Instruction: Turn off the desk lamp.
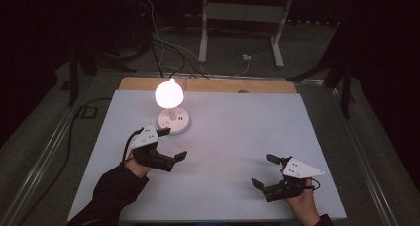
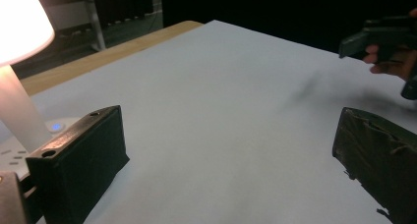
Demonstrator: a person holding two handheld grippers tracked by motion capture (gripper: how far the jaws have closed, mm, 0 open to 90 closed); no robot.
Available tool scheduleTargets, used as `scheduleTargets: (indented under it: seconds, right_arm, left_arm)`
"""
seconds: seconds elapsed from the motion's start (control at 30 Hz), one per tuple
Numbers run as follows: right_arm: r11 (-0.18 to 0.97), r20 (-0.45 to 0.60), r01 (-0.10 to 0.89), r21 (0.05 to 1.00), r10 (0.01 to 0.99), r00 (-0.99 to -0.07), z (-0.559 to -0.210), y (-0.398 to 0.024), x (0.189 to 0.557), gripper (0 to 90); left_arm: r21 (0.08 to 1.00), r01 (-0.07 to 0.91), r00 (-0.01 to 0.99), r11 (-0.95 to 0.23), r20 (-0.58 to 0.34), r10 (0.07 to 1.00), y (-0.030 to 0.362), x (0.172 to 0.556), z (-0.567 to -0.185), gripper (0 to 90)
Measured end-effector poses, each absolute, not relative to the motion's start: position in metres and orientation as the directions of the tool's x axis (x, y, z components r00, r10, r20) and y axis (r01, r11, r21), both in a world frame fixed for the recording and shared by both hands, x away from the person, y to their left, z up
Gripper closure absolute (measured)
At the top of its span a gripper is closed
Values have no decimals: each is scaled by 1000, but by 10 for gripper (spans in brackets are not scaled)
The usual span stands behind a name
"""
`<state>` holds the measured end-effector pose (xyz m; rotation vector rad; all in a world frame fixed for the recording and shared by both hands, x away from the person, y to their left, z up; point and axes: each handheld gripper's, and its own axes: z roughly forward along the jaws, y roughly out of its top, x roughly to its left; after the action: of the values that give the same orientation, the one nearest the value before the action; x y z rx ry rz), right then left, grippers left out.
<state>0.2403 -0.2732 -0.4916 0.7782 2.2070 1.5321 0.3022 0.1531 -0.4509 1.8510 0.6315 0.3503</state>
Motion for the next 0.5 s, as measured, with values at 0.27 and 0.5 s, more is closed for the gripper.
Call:
scheduleTargets:
  seconds: [0.27, 0.5]
  right_arm:
    - [265, 33, 242, 933, 608, -793, -491, -274, 240, 0]
    - [265, 34, 243, 933, 607, -794, -491, -274, 240, 0]
  left_arm:
    - [926, 282, 774, -250, -65, 630, 145, 316, -454, 5]
    - [917, 315, 741, -245, -76, 668, 142, 330, -458, 5]
